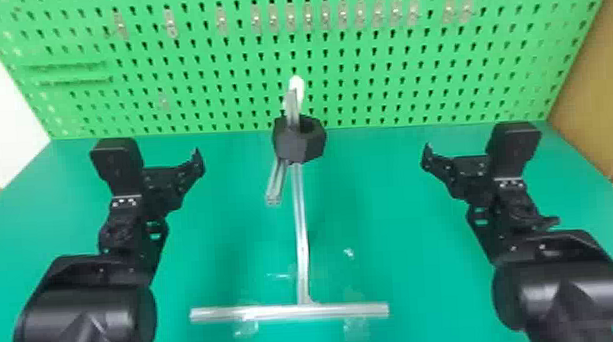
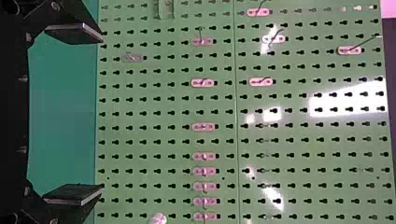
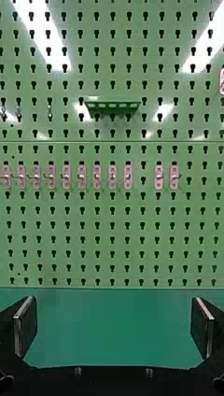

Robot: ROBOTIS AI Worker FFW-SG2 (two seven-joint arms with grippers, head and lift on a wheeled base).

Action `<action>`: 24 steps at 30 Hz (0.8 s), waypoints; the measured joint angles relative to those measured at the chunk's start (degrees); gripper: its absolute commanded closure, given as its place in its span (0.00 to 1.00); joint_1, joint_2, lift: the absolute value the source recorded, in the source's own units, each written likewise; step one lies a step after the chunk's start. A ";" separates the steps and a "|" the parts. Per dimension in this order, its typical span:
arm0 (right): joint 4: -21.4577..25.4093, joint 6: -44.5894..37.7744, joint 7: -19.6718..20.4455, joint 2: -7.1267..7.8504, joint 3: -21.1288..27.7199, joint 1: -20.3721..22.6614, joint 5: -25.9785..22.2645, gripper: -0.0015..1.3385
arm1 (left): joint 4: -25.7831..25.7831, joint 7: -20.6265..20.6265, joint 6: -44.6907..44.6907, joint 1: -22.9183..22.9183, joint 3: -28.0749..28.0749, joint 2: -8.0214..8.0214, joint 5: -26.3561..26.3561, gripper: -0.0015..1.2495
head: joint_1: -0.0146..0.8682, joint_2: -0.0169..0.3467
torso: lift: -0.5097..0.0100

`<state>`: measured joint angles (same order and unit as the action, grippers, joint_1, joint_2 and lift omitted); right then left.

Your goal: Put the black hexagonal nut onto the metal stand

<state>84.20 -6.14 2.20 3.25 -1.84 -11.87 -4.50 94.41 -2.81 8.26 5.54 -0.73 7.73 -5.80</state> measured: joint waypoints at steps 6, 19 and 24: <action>0.00 0.07 0.00 0.00 0.00 0.00 -0.16 0.05 | -0.01 0.00 0.11 0.00 -0.06 0.00 0.00 0.12 | 0.80 0.27 | 0.98; 0.00 0.08 0.00 0.00 -0.03 0.00 -0.42 0.05 | -0.08 0.00 0.18 0.01 0.04 0.00 0.09 0.12 | 0.80 0.27 | 0.98; 0.00 0.08 0.00 0.05 -0.09 0.00 -0.49 0.05 | -0.08 0.00 0.18 0.08 0.14 0.00 0.09 0.12 | 0.80 0.27 | 0.98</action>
<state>84.20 -6.06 2.20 3.30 -1.93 -11.87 -4.99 94.32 -2.81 8.44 5.62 -0.59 7.73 -5.71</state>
